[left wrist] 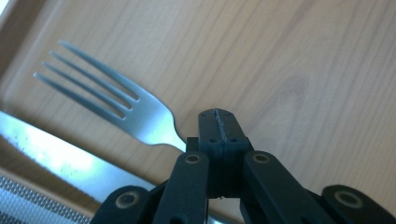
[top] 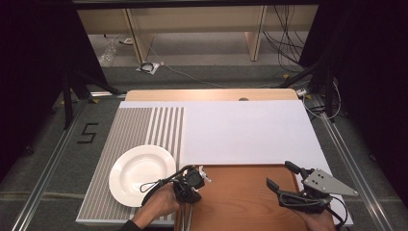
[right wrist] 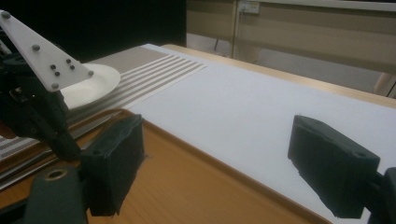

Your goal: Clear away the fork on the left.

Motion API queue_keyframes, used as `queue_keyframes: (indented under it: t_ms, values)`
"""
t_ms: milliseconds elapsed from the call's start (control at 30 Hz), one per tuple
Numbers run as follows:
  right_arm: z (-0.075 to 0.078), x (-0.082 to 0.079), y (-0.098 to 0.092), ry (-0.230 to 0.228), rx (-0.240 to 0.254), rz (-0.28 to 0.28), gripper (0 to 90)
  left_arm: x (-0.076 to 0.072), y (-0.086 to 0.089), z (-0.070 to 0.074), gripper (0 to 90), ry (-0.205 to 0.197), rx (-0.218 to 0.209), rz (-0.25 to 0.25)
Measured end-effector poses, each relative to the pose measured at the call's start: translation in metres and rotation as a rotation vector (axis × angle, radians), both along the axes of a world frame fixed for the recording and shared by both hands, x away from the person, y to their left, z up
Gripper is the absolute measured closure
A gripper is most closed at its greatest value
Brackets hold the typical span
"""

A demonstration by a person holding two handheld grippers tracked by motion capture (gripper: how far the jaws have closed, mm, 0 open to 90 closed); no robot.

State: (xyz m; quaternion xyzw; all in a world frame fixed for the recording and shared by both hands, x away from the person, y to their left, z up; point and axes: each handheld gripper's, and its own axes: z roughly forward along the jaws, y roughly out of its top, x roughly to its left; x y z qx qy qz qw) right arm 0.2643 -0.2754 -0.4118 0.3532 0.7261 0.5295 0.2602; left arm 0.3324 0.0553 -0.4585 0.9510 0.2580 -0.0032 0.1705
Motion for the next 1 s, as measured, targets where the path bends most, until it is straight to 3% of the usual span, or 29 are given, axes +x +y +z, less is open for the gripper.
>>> queue_keyframes:
  t_ms: [500, 633, 800, 1000]
  values:
    - [0.0, 0.0, 0.0, -0.004, 0.001, 0.0, 19.4, 0.004, 0.006, 0.0, 89.1, 0.01, 0.015, 0.021]
    - [0.0, 0.0, 0.0, -0.001, 0.002, 0.0, 19.4, 0.004, 0.007, 0.002, 88.7, 0.008, -0.011, 0.023]
    - [0.0, 0.0, 0.0, 0.0, 0.002, 0.0, 19.4, 0.004, 0.01, 0.014, 75.0, 0.002, -0.063, 0.029]
    - [0.0, -0.001, 0.0, -0.001, 0.003, -0.002, 19.4, 0.007, 0.023, 0.036, 49.0, -0.077, -0.149, 0.089]
